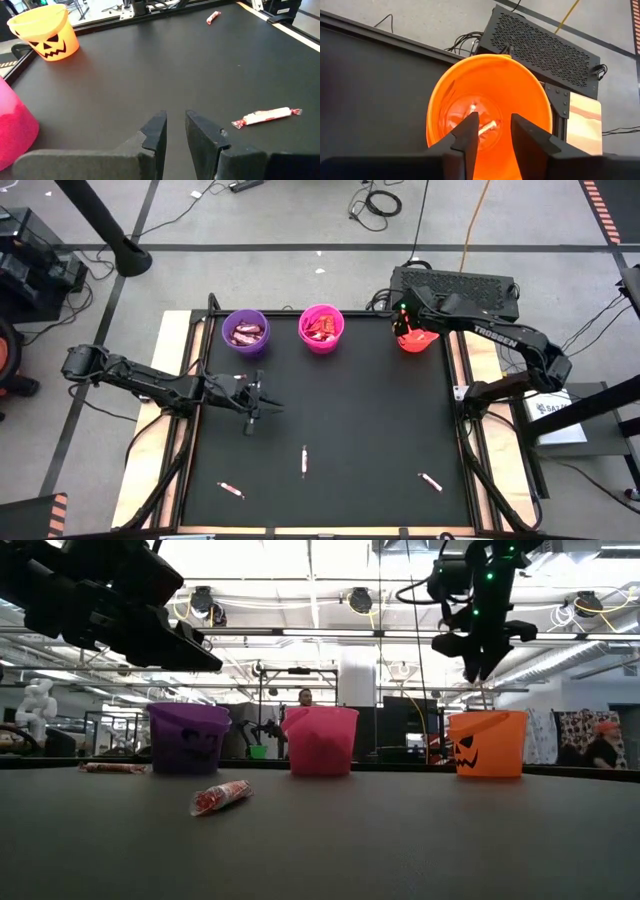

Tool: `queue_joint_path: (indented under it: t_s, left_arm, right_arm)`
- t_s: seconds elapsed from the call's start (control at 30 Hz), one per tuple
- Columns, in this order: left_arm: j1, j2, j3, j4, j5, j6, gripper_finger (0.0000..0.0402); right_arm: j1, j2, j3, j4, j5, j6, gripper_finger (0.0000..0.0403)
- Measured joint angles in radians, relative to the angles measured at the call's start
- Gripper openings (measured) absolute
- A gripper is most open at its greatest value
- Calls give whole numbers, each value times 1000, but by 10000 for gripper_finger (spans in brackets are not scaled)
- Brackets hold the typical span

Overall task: Sort candy by brand, put in halloween buckets
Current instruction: Put the white candy into the orange bucket

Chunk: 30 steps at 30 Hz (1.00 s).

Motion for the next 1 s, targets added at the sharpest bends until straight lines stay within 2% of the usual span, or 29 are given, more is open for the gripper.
queue_joint_path:
  t_s: [0.1,0.17,0.23,0.37,0.47,0.63,0.87,1.0]
  left_arm:
    - [0,0,0,0,0,0,79]
    - [0,0,0,0,0,0,79]
    - [0,0,0,0,0,0,79]
    - [0,0,0,0,0,16,79]
    - [0,0,0,1,0,18,79]
    - [0,0,0,2,0,17,79]
    - [0,0,0,7,0,14,79]
    - [0,0,0,11,0,-8,79]
  right_arm:
    - [0,0,0,10,1,-1,124]
    - [0,-2,0,22,-37,10,132]
    - [1,-4,0,60,-162,11,136]
    - [50,-3,0,176,-523,4,136]
    - [148,0,0,274,-638,50,135]
    - [351,1,0,410,-651,127,135]
    - [631,66,0,647,-645,363,135]
    - [758,152,1,749,-576,470,135]
